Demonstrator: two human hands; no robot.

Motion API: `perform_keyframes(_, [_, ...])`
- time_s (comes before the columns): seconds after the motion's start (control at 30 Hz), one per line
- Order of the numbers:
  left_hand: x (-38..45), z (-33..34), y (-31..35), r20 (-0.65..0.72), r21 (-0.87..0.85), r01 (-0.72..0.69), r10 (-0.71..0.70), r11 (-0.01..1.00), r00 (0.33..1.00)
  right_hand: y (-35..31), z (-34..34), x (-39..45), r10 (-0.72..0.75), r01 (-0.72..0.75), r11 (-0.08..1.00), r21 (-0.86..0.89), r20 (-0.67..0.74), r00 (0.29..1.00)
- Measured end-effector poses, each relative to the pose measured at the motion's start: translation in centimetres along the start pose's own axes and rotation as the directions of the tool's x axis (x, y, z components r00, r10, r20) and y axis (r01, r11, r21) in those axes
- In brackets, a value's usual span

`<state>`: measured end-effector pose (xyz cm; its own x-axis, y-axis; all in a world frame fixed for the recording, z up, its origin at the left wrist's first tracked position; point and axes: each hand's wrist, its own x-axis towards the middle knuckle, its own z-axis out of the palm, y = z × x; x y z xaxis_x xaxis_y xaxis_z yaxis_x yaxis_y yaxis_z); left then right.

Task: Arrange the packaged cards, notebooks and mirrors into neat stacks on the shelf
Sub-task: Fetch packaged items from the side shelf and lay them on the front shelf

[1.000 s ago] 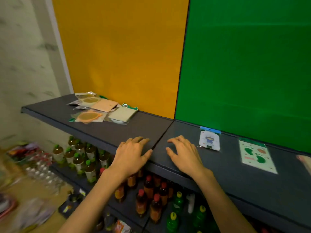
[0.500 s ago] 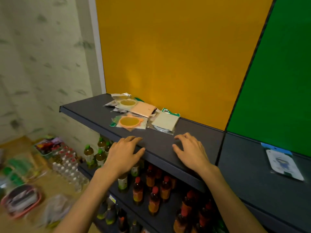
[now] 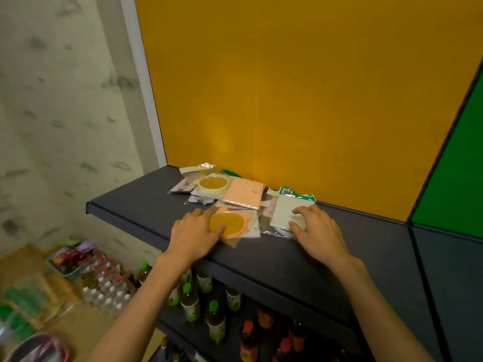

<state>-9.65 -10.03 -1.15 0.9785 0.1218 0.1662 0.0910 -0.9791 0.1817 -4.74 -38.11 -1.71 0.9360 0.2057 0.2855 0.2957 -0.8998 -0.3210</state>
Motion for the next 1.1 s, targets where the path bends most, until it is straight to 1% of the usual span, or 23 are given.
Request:
perform_keyframes(0.1, [2.1, 0.9, -0.7, 0.054, -0.013, 0.005, -0.005, 1.000, 0.999, 0.2, 0.4, 0.7, 0.059, -0.059, 0.998, -0.029, -0.001, 0.998])
perform_keyframes(0.2, [3.8, 1.8, -1.1, 0.105, 0.011, 0.001, -0.002, 1.000, 0.995, 0.5, 0.5, 1.1, 0.125, -0.127, 0.990, -0.054, -0.026, 0.992])
perform_keyframes(0.27, [4.6, 2.2, -1.6, 0.107, -0.003, -0.019, 0.020, 1.000, 0.994, 0.7, 0.7, 1.2, 0.178, -0.181, 0.982, -0.059, -0.046, 0.983])
perform_keyframes(0.4, [5.6, 2.5, -2.7, 0.090, -0.079, -0.039, 0.046, 0.996, 0.995, 0.3, 1.2, 1.4, 0.314, -0.316, 0.946, -0.071, -0.040, 0.949])
perform_keyframes(0.53, [6.9, 2.0, -3.8, 0.110, -0.150, -0.053, 0.069, 0.987, 0.992, -0.8, 2.3, 1.7, 0.454, -0.455, 0.883, -0.113, -0.035, 0.890])
perform_keyframes(0.63, [7.6, 1.2, -4.7, 0.146, -0.309, -0.006, 0.054, 0.951, 0.988, -1.4, 2.8, 2.1, 0.511, -0.515, 0.849, -0.120, -0.061, 0.857])
perform_keyframes(0.7, [7.9, 0.9, -5.4, 0.206, -0.391, 0.058, 0.025, 0.918, 0.978, -1.7, 2.8, 2.3, 0.550, -0.554, 0.829, -0.076, -0.064, 0.832])
perform_keyframes(0.73, [7.9, 0.7, -5.8, 0.234, -0.404, 0.087, 0.011, 0.911, 0.972, -1.8, 2.7, 2.3, 0.575, -0.577, 0.816, -0.040, -0.054, 0.816])
perform_keyframes(0.93, [8.5, -0.7, -6.7, 0.337, -0.378, 0.173, -0.039, 0.909, 0.941, -2.2, 2.3, 2.2, 0.708, -0.697, 0.690, 0.197, 0.020, 0.706])
perform_keyframes(1.0, [8.8, -0.9, -7.4, 0.366, -0.482, 0.220, -0.033, 0.848, 0.930, -2.1, 2.4, 1.8, 0.736, -0.713, 0.647, 0.269, 0.022, 0.676])
perform_keyframes(1.1, [9.1, -1.1, -8.7, 0.396, -0.690, 0.286, 0.017, 0.665, 0.918, -2.1, 2.1, 1.0, 0.756, -0.698, 0.593, 0.401, 0.021, 0.654])
